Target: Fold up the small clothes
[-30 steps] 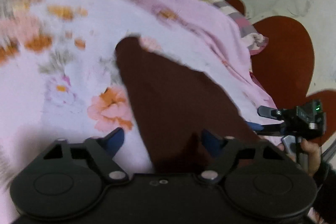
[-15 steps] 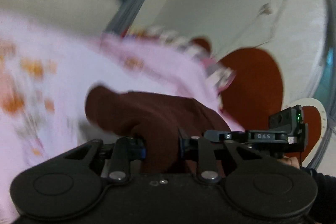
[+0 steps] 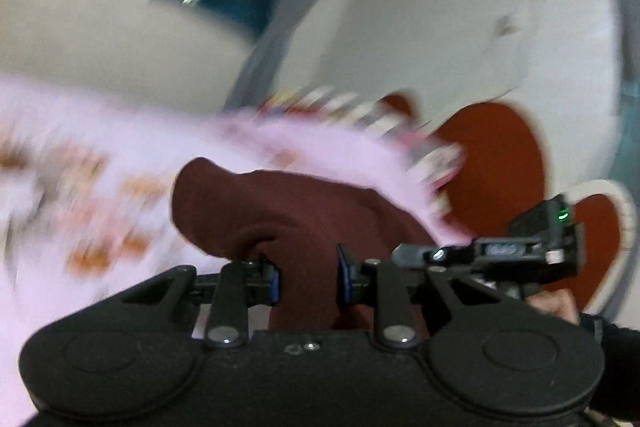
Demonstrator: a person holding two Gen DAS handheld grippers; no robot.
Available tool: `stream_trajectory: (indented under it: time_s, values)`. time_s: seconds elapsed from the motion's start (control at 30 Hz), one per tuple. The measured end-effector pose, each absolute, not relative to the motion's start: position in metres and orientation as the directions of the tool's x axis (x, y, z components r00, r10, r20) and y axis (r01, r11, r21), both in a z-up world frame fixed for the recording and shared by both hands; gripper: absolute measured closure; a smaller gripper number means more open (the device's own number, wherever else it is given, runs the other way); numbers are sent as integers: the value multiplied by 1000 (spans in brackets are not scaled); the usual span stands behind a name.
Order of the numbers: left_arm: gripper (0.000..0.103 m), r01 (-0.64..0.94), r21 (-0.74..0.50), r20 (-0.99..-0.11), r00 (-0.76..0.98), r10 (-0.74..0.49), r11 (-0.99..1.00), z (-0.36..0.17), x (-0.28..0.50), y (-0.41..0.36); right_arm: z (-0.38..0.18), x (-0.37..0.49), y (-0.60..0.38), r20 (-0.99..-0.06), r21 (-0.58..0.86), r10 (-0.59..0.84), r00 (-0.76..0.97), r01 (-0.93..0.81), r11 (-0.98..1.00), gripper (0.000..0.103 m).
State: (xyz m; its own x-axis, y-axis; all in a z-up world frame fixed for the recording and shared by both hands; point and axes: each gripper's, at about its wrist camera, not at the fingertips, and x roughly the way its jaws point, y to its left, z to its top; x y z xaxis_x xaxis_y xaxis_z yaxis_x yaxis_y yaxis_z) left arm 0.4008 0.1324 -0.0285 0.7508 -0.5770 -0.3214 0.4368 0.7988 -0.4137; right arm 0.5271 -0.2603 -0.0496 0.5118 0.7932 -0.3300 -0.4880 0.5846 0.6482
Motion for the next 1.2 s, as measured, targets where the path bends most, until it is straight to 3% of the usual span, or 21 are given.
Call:
stream_trajectory:
  time_s: [0.07, 0.1, 0.13, 0.17, 0.2, 0.27, 0.37, 0.43, 0.5, 0.67, 0.77, 0.8, 0.83, 0.87, 0.93, 0.97, 1.0, 1.07, 1.13, 1.17, 1.2]
  values:
    - [73, 266, -507, -507, 677, -534, 820, -87, 428, 140, -103, 554, -246, -483, 674, 744, 462, -346, 653, 59]
    - [66, 209, -516, -560, 652, -511, 831, -104, 427, 146, -124, 560, -246, -560, 670, 713, 421, -276, 689, 56]
    - [65, 211, -552, -540, 647, -539, 807, -110, 420, 154, -142, 558, -255, -539, 710, 736, 409, -250, 659, 56]
    - [56, 226, -594, -501, 646, -576, 772, -109, 407, 164, -143, 552, -266, -506, 734, 751, 423, -245, 633, 54]
    - [38, 262, -608, -467, 646, -604, 750, -105, 388, 172, -140, 539, -280, -485, 749, 765, 425, -251, 614, 40]
    - [24, 324, -658, -413, 600, -686, 680, -109, 360, 179, -138, 516, -301, -430, 776, 799, 421, -280, 565, 12]
    - [30, 317, -690, -436, 535, -723, 651, -125, 360, 163, -139, 499, -287, -419, 779, 837, 352, -334, 531, 12]
    - [42, 336, -655, -462, 530, -711, 677, -125, 364, 143, -137, 495, -269, -464, 730, 812, 355, -367, 577, 16]
    - [86, 295, -708, -454, 507, -733, 642, -129, 364, 136, -137, 502, -260, -495, 742, 814, 305, -340, 578, 81]
    - [89, 271, -818, -295, 558, -776, 507, -105, 337, 140, -110, 490, -259, -448, 778, 851, 273, -349, 522, 84]
    - [87, 209, -817, -353, 555, -753, 537, -112, 321, 140, -100, 463, -261, -481, 765, 838, 258, -343, 545, 84]
    - [76, 150, -797, -430, 538, -725, 585, -126, 319, 138, -107, 462, -257, -516, 745, 816, 261, -333, 578, 82]
    - [79, 98, -775, -496, 518, -697, 624, -137, 322, 134, -121, 459, -251, -573, 703, 774, 268, -325, 633, 75]
    - [75, 128, -763, -488, 528, -695, 633, -141, 317, 133, -134, 459, -249, -585, 697, 767, 264, -319, 642, 67]
    - [73, 125, -715, -531, 543, -651, 688, -130, 308, 132, -138, 455, -261, -547, 725, 782, 299, -298, 621, 67]
    - [58, 123, -675, -555, 565, -611, 727, -117, 298, 131, -131, 449, -270, -547, 721, 766, 338, -275, 636, 59]
    - [32, 130, -594, -580, 615, -535, 794, -98, 282, 129, -119, 437, -281, -542, 703, 744, 390, -274, 656, 51]
    - [5, 119, -386, -607, 714, -348, 915, -56, 242, 117, -79, 394, -298, -540, 610, 693, 477, -346, 713, 41]
    - [2, 93, -276, -592, 767, -246, 957, -12, 197, 99, -39, 346, -301, -563, 495, 623, 543, -382, 780, 20]
    - [0, 94, -260, -575, 784, -232, 961, 6, 176, 91, -21, 318, -301, -554, 452, 602, 575, -400, 798, 0]
    - [0, 98, -260, -567, 790, -234, 961, 27, 154, 80, 1, 284, -301, -545, 405, 568, 616, -399, 822, 0]
